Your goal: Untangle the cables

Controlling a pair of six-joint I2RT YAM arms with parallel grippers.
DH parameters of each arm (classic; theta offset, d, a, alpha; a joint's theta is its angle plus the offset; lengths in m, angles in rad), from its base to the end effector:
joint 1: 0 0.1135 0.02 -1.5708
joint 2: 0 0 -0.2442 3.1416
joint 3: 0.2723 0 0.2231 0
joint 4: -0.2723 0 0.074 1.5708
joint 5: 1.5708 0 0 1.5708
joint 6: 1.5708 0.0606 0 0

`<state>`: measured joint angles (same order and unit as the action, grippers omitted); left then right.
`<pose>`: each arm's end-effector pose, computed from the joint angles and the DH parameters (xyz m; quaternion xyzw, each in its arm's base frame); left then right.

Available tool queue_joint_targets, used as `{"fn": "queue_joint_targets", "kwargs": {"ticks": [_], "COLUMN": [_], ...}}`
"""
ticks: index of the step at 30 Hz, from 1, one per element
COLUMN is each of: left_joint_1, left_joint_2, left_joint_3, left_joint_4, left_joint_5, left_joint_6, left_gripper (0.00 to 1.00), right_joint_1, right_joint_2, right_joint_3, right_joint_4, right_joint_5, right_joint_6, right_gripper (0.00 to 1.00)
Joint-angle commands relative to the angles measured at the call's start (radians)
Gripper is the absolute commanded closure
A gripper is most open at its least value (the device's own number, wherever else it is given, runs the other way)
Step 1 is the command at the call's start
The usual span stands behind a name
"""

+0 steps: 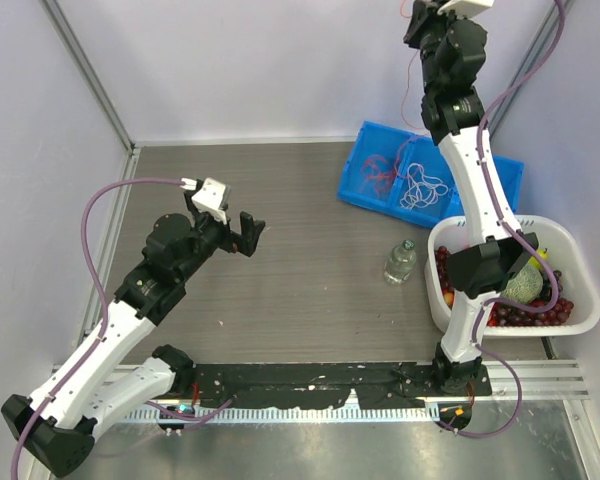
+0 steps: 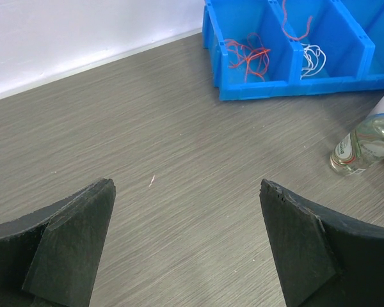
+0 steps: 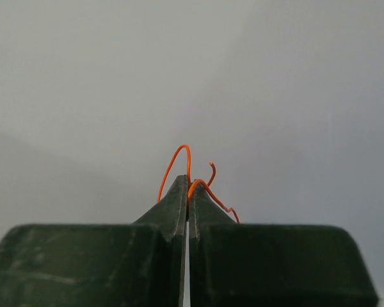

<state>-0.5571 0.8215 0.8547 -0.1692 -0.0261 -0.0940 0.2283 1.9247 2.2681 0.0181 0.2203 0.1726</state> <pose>0.1704 -0.1043 0.3412 0.1646 0.7353 -0.2009 0.6260 0.4036 0.0802 0.5185 0.0747 0.5673 0.1016 0.8138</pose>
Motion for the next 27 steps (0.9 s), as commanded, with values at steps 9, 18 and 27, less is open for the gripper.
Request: {"fn": "queue_joint_targets", "kwargs": {"ticks": [9, 18, 27], "left_joint_1": [-0.004, -0.004, -0.007], "left_joint_2": [0.002, -0.001, -0.005], "left_joint_3": [-0.002, -0.003, -0.005], "left_joint_4": [0.043, 0.043, 0.045], "left_joint_5": [-0.011, -0.012, -0.009], "left_joint_6": [0.019, 0.02, 0.019], "left_gripper": [0.0, 0.0, 0.01], "right_joint_1": [-0.004, -0.009, -0.014], "right_joint_2": [0.007, -0.05, -0.156], "right_joint_3": [0.214, 0.015, -0.412], "right_joint_4": [0.023, 0.058, 0.184], "right_joint_5": [-0.047, -0.022, 0.013], "right_joint_6": [0.016, 0.015, 0.05], "right_gripper": [0.99, 0.99, 0.99]}}
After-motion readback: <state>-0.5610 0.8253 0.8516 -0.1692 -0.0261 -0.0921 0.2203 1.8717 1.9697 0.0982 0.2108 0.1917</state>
